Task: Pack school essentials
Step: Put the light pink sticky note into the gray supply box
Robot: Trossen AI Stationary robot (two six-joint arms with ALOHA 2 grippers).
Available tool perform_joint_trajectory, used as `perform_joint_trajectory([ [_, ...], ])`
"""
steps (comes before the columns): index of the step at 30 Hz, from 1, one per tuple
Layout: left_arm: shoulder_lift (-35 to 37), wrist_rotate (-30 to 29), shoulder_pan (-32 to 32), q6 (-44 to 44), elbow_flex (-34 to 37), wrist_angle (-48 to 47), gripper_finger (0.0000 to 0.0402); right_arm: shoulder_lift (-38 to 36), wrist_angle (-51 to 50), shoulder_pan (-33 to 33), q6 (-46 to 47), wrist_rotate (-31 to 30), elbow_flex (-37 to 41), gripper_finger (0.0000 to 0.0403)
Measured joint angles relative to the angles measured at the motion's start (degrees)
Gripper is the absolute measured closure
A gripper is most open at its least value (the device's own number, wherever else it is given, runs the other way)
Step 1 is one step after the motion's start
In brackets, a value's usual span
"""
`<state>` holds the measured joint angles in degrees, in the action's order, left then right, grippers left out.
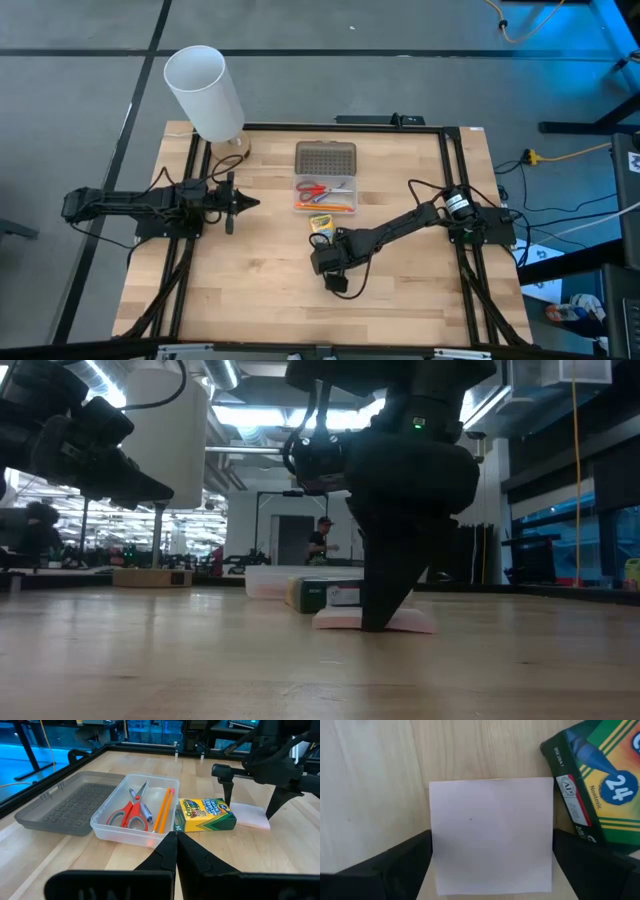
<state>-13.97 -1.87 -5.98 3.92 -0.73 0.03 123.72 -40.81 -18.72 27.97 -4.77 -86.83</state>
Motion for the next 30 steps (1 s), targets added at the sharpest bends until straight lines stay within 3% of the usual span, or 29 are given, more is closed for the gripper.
perform_joint_trajectory([
  [20, 0.00, -0.01, -0.01, 0.00, 0.00, 0.00, 0.0401, 0.05, 1.28, 0.50, 0.05, -0.38, 1.05, 0.0005],
  [30, 0.01, 0.00, 0.00, 0.00, 0.00, -0.02, 0.0401, 0.36, -2.45, -2.28, 0.00, -8.04, -2.68, 0.0005],
])
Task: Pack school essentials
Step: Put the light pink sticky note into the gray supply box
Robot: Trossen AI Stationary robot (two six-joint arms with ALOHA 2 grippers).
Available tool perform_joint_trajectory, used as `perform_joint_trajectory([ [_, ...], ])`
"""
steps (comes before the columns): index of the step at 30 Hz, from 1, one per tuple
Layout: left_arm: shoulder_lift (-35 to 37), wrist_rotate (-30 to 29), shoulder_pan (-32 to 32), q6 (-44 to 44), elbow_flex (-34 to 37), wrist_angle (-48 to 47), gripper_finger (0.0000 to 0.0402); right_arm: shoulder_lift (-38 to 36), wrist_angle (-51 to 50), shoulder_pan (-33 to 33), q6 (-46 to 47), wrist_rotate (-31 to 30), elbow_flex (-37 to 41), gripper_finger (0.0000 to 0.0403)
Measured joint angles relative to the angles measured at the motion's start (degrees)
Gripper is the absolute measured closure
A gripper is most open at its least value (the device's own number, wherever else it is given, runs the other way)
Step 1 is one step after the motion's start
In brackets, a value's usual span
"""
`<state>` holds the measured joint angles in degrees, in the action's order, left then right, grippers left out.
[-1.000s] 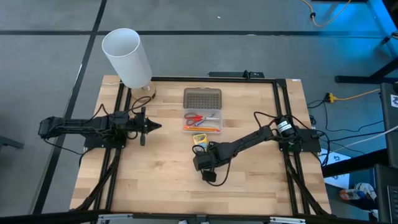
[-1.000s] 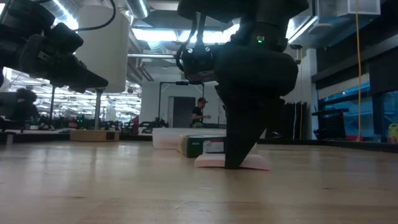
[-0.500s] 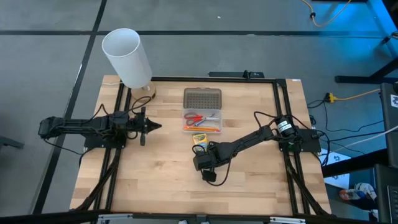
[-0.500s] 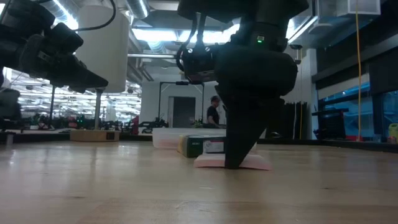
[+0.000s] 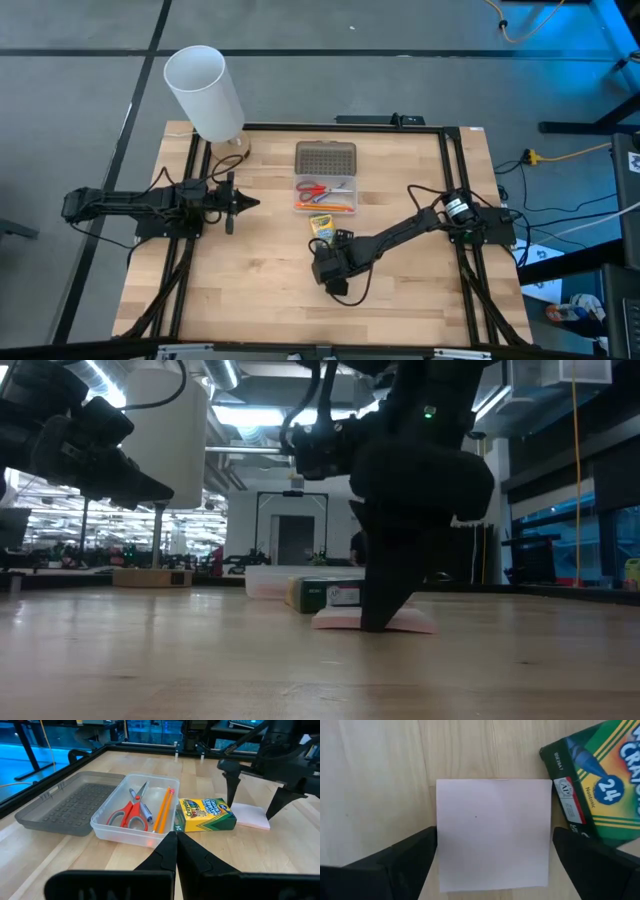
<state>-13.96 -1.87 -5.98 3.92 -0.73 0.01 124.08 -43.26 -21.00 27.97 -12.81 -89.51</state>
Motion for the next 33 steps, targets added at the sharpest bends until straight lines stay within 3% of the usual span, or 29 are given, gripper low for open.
perform_joint_trajectory([
  [7, -0.02, -0.02, 0.00, 0.00, 0.00, 0.02, 0.0401, 0.06, -0.39, -1.00, 0.89, -0.83, -0.26, 0.0005],
  [12, -0.02, -0.02, 0.00, 0.00, 0.00, 0.01, 0.0401, 0.02, -0.21, -0.82, 0.82, 2.78, -0.11, 0.0005],
  [33, 0.00, 0.00, 0.00, 0.00, 0.00, 0.01, 0.0401, -0.24, -0.13, 2.13, -2.09, 8.34, -0.18, 0.0005],
])
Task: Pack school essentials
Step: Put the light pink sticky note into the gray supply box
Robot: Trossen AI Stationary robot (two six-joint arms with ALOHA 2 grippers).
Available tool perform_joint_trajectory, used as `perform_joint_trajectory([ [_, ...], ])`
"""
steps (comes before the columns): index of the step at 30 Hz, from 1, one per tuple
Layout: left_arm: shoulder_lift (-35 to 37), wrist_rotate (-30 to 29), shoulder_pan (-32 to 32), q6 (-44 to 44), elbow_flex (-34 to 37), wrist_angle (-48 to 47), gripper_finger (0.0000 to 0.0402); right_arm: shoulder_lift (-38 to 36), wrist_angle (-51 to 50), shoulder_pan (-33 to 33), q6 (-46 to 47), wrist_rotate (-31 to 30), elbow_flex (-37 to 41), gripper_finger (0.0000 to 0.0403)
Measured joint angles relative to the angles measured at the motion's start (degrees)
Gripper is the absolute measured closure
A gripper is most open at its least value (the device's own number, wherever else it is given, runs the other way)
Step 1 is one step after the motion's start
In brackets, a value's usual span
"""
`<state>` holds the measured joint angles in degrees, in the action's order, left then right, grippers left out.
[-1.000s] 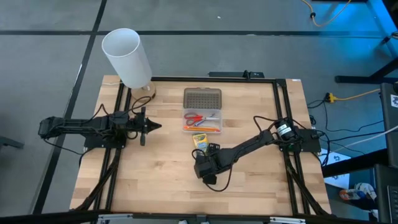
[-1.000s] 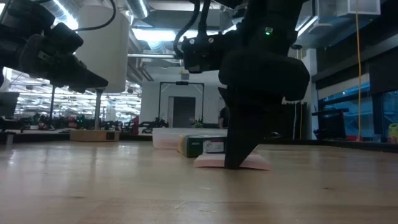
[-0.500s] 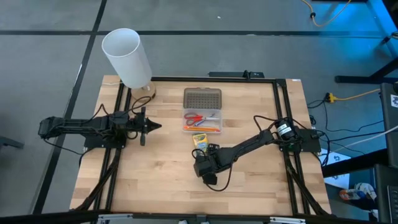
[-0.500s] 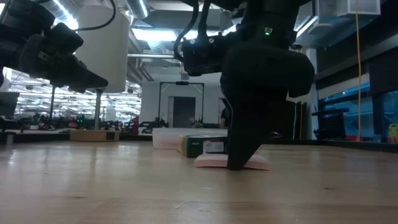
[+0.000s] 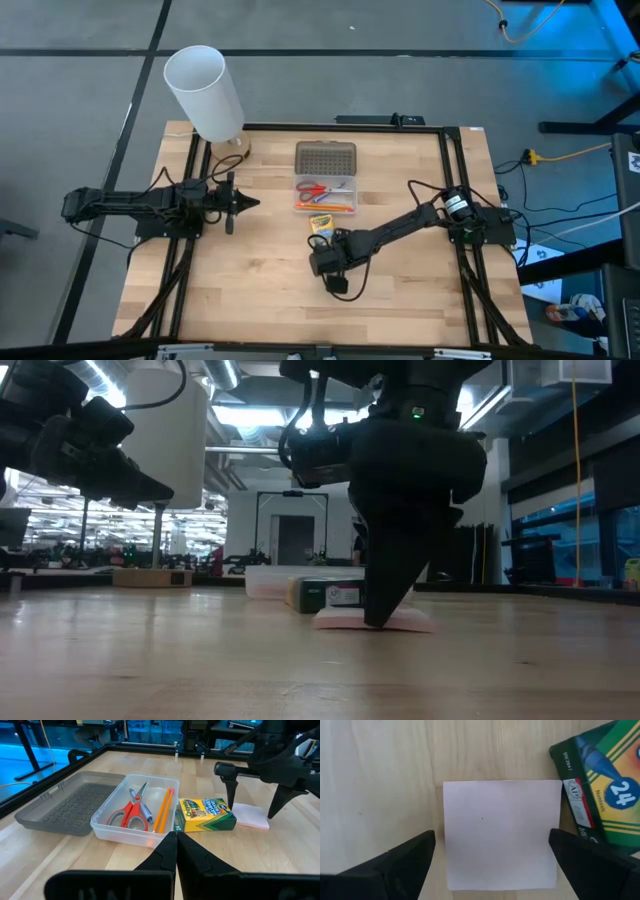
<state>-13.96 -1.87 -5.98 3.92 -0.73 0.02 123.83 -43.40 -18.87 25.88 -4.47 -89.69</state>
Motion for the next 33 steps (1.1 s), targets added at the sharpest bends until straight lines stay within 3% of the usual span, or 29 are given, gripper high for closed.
perform_joint_trajectory([
  [19, 0.01, -0.02, -0.02, 0.00, 0.00, -0.01, 0.0401, -0.48, 7.08, 0.35, 0.38, -1.75, 6.12, 0.0005],
  [28, -0.01, -0.02, 0.00, 0.00, 0.00, 0.00, 0.0401, -0.44, 7.41, 0.33, -0.84, -5.71, 6.36, 0.0006],
  [33, 0.00, 0.00, -0.01, 0.00, 0.00, 0.01, 0.0401, -0.44, 7.39, 0.33, -0.56, -6.97, 6.38, 0.0030],
])
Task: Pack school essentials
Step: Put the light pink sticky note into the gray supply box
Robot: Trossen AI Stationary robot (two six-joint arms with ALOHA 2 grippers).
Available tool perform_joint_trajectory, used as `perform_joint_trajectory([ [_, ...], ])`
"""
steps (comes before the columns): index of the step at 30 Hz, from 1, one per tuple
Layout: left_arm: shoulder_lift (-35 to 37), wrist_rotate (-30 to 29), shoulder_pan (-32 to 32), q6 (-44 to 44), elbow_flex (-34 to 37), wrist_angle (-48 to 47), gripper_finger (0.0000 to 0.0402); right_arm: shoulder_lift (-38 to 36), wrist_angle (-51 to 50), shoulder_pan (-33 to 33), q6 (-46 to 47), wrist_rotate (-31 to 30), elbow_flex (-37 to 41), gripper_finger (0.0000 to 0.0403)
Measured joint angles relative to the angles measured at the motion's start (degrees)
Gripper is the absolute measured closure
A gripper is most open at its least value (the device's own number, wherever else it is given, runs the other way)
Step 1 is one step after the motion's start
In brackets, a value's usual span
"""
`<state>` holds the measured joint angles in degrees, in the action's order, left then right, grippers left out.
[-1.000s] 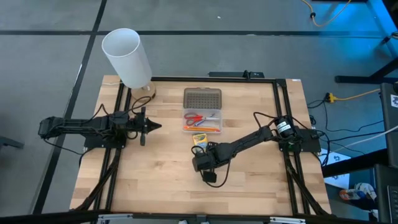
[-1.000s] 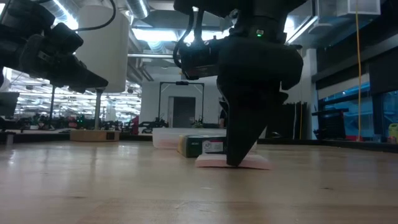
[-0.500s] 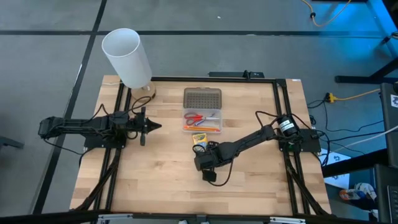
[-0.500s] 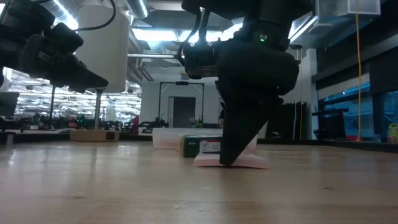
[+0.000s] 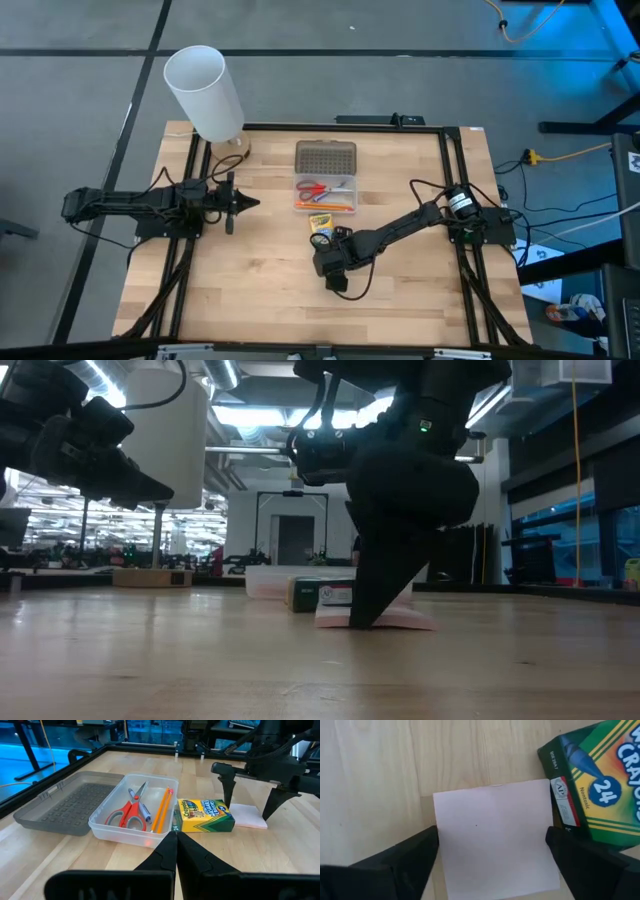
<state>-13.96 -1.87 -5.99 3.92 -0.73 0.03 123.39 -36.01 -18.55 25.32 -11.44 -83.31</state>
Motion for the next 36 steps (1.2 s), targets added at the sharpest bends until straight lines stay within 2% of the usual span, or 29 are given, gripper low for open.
perform_joint_trajectory([
  [22, -0.01, 0.00, -0.01, 0.00, 0.00, 0.00, 0.0401, 0.12, -0.75, -0.01, 0.22, -3.21, -0.20, 0.0243],
  [32, 0.00, -0.01, 0.01, 0.00, 0.00, 0.00, 0.0401, 1.03, -13.64, -1.64, 1.18, -1.77, -11.53, 0.0360],
  [36, 0.01, -0.02, 0.00, 0.00, 0.00, -0.02, 0.0401, 1.03, -18.37, -1.66, -0.60, -1.88, -16.64, 0.0360],
])
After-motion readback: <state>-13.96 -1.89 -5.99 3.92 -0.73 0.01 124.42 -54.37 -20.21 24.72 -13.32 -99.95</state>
